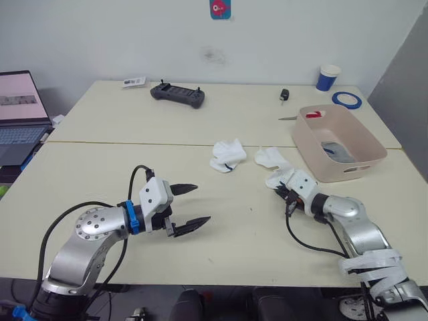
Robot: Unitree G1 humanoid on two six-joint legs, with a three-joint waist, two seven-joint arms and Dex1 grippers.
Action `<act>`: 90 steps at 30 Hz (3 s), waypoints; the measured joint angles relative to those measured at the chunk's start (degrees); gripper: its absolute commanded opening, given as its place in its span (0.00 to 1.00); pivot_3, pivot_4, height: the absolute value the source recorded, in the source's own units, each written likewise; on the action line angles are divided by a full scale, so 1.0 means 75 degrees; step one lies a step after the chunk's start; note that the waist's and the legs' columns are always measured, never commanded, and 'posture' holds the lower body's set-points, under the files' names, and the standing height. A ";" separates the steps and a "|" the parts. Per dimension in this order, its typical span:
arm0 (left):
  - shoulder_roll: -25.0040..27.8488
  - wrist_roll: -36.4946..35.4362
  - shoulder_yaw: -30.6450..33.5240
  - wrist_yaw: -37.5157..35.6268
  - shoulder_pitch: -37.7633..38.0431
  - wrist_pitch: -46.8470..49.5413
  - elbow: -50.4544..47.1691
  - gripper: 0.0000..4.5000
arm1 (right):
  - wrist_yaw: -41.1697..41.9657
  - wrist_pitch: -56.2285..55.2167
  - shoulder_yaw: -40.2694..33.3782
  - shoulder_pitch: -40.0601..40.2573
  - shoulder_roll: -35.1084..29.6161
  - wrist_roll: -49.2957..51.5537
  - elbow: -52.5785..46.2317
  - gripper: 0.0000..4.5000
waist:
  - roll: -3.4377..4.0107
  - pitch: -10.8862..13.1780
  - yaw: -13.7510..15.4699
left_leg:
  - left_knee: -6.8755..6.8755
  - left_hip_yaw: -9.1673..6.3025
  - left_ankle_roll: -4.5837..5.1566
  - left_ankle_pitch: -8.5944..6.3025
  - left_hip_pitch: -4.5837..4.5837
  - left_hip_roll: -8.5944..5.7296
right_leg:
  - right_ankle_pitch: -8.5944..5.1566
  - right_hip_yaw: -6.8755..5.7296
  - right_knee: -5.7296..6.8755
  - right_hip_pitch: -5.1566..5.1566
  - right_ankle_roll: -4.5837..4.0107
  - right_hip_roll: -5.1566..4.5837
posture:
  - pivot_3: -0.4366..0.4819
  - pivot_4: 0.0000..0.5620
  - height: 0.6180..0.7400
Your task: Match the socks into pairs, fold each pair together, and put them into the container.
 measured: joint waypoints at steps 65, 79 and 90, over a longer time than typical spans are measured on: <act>0.0674 0.2479 -0.2009 -0.0738 -0.0187 -0.7602 0.3944 0.01 | 0.0074 0.0726 0.0338 0.1102 -0.1855 0.0994 -0.3447 1.00 | 0.0004 0.0001 -0.0070 | -0.0021 -0.0001 0.0003 -0.0002 0.0009 0.0009 | -0.0014 -0.0013 -0.0004 -0.0003 -0.0005 0.0002 | 0.48 0.27 1.00; 0.0727 0.1511 -0.1751 -0.1089 -0.0068 -0.7870 0.4630 0.10 | 0.0685 -0.3258 0.2019 -0.0967 -0.0871 -0.1295 -0.0081 1.00 | 0.0009 0.0001 -0.0004 | -0.0014 0.0010 0.0004 -0.0002 0.0002 0.0005 | -0.0011 -0.0006 -0.0002 -0.0004 -0.0004 0.0000 | 0.48 0.27 1.00; 0.1701 0.0622 -0.0885 -0.1443 0.0953 -0.5565 0.2571 0.68 | 0.0860 -0.2478 0.1434 -0.0263 -0.0865 -0.0865 -0.0828 1.00 | 0.0009 0.0003 -0.0002 | -0.0010 0.0006 0.0004 -0.0002 0.0006 0.0006 | -0.0014 -0.0008 0.0003 -0.0002 -0.0011 -0.0002 | 0.48 0.27 1.00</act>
